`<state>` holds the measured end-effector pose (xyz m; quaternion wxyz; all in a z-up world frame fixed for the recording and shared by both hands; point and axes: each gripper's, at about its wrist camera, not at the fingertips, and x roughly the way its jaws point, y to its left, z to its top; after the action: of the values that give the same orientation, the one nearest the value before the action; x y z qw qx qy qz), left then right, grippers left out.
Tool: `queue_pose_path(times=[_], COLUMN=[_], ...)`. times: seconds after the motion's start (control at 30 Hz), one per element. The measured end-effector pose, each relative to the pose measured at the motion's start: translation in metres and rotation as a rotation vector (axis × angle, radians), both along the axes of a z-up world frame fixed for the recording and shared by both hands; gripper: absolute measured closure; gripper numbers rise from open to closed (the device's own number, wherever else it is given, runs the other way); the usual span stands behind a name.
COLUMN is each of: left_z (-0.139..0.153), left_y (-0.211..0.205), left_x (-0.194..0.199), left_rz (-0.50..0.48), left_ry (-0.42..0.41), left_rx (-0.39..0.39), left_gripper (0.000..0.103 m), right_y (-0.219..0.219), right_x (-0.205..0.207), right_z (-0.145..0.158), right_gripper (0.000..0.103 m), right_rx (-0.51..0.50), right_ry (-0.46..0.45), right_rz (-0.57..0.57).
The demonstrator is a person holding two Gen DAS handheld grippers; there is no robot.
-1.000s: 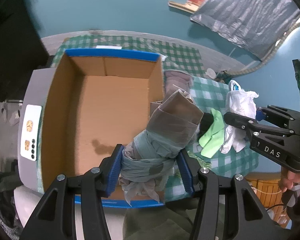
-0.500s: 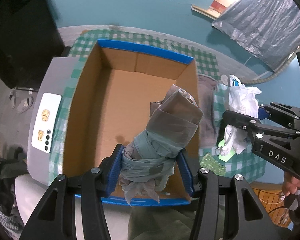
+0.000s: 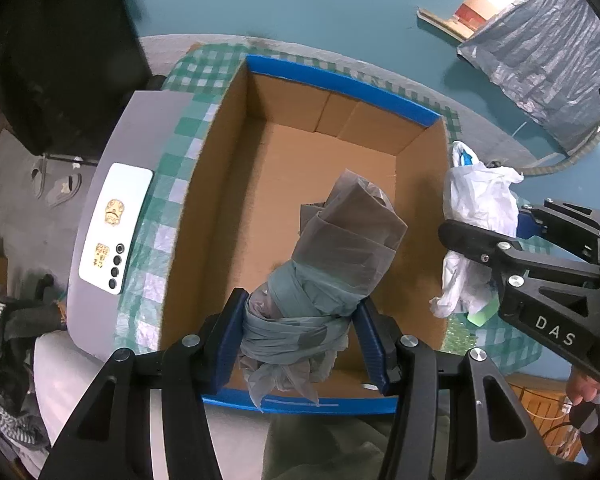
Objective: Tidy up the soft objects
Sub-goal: 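Carry the bundle and bag into the cardboard box and open both grippers, then withdraw both grippers from the box toward the light-green foam sheet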
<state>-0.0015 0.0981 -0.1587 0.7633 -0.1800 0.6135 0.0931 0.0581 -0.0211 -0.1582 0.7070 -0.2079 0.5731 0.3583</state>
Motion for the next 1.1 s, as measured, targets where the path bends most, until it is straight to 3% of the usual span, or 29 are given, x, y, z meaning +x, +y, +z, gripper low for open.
queue_pose_path(times=[0.2, 0.3, 0.37, 0.47, 0.57, 1.1], left_z=[-0.004, -0.004, -0.004, -0.003, -0.003, 0.0], left_y=[0.007, 0.01, 0.011, 0.011, 0.01, -0.013], left_x=[-0.001, -0.001, -0.001, -0.001, -0.002, 0.005], left_rz=[0.013, 0.023, 0.027, 0.033, 0.035, -0.001], left_ry=[0.023, 0.028, 0.033, 0.031, 0.035, 0.033], left_rx=[0.016, 0.02, 0.024, 0.028, 0.029, 0.011], left_gripper=[0.047, 0.046, 0.038, 0.034, 0.034, 0.034], right_y=[0.01, 0.011, 0.011, 0.01, 0.007, -0.032], right_x=[-0.004, -0.004, -0.004, -0.004, -0.004, 0.006], right_z=[-0.003, -0.004, -0.004, -0.003, -0.001, 0.006], right_gripper=[0.069, 0.063, 0.054, 0.042, 0.038, 0.032], right_rx=[-0.005, -0.011, -0.018, -0.018, -0.018, -0.005], right_ry=[0.012, 0.009, 0.006, -0.006, -0.012, -0.004], right_rz=[0.009, 0.009, 0.006, 0.001, -0.007, -0.096])
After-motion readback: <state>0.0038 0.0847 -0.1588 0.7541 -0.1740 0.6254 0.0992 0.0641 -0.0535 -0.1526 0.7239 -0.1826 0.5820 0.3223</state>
